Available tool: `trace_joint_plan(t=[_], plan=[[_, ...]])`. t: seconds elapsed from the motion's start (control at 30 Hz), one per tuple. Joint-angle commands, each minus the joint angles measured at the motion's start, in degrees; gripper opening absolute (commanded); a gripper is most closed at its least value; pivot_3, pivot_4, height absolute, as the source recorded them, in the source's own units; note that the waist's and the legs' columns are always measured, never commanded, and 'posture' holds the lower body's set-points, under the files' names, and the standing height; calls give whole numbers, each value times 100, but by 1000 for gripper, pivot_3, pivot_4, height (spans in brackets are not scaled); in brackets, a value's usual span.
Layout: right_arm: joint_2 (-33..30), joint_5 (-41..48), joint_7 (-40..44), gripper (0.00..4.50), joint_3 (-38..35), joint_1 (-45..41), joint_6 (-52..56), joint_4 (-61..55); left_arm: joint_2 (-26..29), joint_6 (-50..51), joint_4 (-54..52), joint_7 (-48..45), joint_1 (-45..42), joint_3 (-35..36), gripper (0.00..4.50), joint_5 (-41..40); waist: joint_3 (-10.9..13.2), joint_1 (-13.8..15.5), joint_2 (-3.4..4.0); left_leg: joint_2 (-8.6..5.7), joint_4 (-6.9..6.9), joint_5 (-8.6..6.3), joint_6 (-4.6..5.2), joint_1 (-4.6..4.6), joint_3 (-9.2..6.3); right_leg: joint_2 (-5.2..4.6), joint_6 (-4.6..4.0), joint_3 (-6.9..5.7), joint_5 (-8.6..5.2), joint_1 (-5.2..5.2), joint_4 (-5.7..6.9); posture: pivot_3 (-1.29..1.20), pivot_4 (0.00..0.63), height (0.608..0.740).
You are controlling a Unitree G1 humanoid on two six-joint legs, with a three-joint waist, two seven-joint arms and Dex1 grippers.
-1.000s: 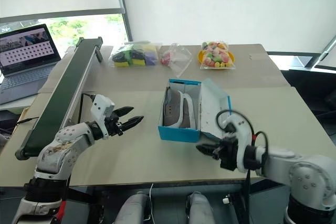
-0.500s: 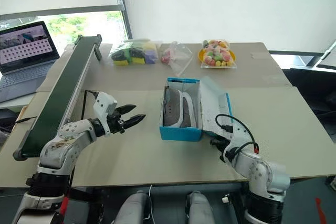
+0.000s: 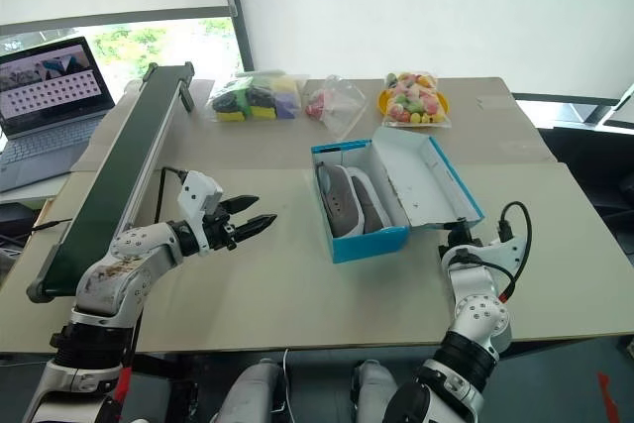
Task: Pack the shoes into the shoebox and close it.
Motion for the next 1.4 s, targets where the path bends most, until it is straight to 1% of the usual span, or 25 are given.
trace_joint_plan(t=[0.03,0.13,0.3,0.4,0.43,0.5,0.57,0.63,0.67,0.7,0.73,0.83,0.87,0.97,1.03,1.07,1.13,1.23,1.33,1.4], plan=[[250,610,247,48,279,-487,-245,4,38,-43,-84,-9,-142,55,3057,11,1,-33,1,0,-2,0,0,0,0,0,1,0,0,-2,1,0,150,681],[170,1184,515,48,451,-531,-203,-80,60,-52,-81,-17,-134,65,3057,19,1,-79,1,0,-1,0,1,2,0,0,1,2,1,-3,8,0,150,681],[185,2162,1354,48,811,-434,-343,-838,41,-22,-135,1,-94,36,3057,15,10,-80,15,-4,8,0,-1,10,-2,-6,-10,7,-6,-3,33,0,150,681],[180,2701,2099,48,1414,-205,-85,-1648,19,-1,-163,19,-87,19,3057,14,17,-80,23,-4,8,-7,-12,12,-9,-6,-26,6,-16,-4,39,0,150,681],[87,2770,2337,48,1703,-112,84,-1901,9,9,-171,32,-88,19,3057,11,18,-83,25,-4,8,-20,-33,14,-12,-4,-26,6,-16,-4,40,0,150,681],[-257,2483,2537,48,2267,-9,365,-2040,8,15,-179,42,-85,36,3057,4,17,-90,24,-3,6,-21,-35,19,-22,0,-25,6,-16,-3,44,0,150,681],[-543,1894,2295,48,2651,-111,417,-1761,13,11,-174,52,-77,54,3057,5,17,-94,24,-2,6,-21,-35,31,-23,3,-29,6,-18,4,43,0,150,681],[-977,955,2084,48,3283,-356,562,-1366,15,10,-198,73,-51,69,3057,9,18,-80,24,-8,6,-23,-39,35,-20,-5,-34,5,-21,9,42,0,150,681],[-1129,639,2045,48,3519,-449,619,-1233,14,13,-208,83,-42,75,3057,9,19,-77,23,-17,6,-25,-42,34,-17,-14,-34,6,-21,8,40,0,150,681],[-1370,99,2080,48,3968,-635,718,-1030,10,7,-223,95,-23,75,3057,11,21,-75,24,-23,6,-25,-42,34,-17,-17,-34,7,-20,9,40,0,150,681],[-1492,-288,2073,48,4252,-817,733,-780,0,2,-234,118,-8,78,3057,13,25,-75,23,-31,7,-25,-42,34,-14,-27,-33,8,-20,8,40,0,150,681],[-1470,-820,1927,48,4336,-1288,623,109,-26,-3,-272,174,30,78,3057,8,27,-79,20,-35,9,-22,-38,32,-12,-33,-32,10,-20,6,39,0,150,681],[-1507,-1065,2027,48,4423,-1395,500,306,-34,-3,-287,188,43,74,3057,7,27,-76,20,-34,8,-22,-37,31,-10,-31,-32,10,-19,6,38,0,150,681],[-1590,-1893,2292,48,4785,-1933,220,1497,-89,7,-387,285,168,107,3057,7,27,-47,19,-34,8,-20,-34,32,-12,-22,-30,9,-19,10,43,0,150,681],[-1533,-2092,2489,48,4803,-2154,180,2038,-107,14,-446,349,226,131,3057,1,26,-45,17,-34,6,5,7,20,-10,-21,-20,10,-13,3,40,0,150,681],[-1546,-2330,2607,48,4960,-2242,148,2267,-111,15,-476,386,255,153,3057,3,26,-48,15,-33,8,9,13,16,-12,-20,-9,9,-10,2,40,0,150,681],[-1544,-2757,2828,48,5304,-2369,225,2685,-113,23,-528,476,315,208,3057,6,25,-63,11,-33,7,9,15,14,-11,-19,3,10,-3,2,37,0,150,681],[-1454,-3161,2921,48,5457,-2442,348,3242,-116,33,-605,581,408,278,3057,-4,20,-87,4,-32,7,9,14,18,-12,-19,2,10,-5,4,39,0,150,681],[-1406,-3417,3025,48,5433,-2432,278,3496,-142,60,-681,715,496,356,3057,-21,14,-82,-6,-30,7,8,12,42,-12,-20,-21,8,-18,20,44,0,150,681],[-1378,-3481,3059,48,5318,-2430,261,3552,-137,74,-725,770,534,381,3057,-33,9,-81,-14,-28,7,-19,-33,57,-16,-20,-30,3,-24,34,44,0,150,681]])
